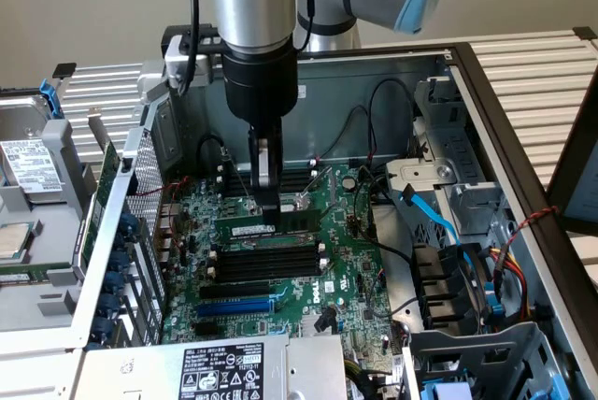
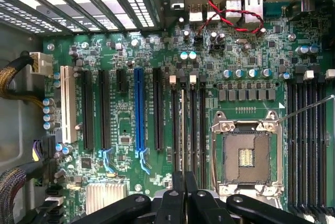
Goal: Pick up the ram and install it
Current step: 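Insert the ram into the slot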
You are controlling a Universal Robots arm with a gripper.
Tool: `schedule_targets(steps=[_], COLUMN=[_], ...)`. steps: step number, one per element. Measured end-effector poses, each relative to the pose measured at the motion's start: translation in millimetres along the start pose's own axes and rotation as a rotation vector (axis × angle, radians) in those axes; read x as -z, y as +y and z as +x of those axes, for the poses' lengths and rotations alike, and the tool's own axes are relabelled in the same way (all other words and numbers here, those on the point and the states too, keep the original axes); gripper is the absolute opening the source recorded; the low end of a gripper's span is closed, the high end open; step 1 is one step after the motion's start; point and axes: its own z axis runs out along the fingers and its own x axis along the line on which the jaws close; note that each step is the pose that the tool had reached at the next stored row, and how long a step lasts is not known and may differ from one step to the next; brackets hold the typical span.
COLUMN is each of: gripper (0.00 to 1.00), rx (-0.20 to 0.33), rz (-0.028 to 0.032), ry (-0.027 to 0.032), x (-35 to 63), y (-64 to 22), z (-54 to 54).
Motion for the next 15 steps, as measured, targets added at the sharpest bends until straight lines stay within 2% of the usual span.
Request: schedule_targets(steps=[15], gripper=[0.12], rx=[-0.002], rz=[0.0004], ry=[-0.0004], x=[-3.9], y=[1.9], z=[1.0])
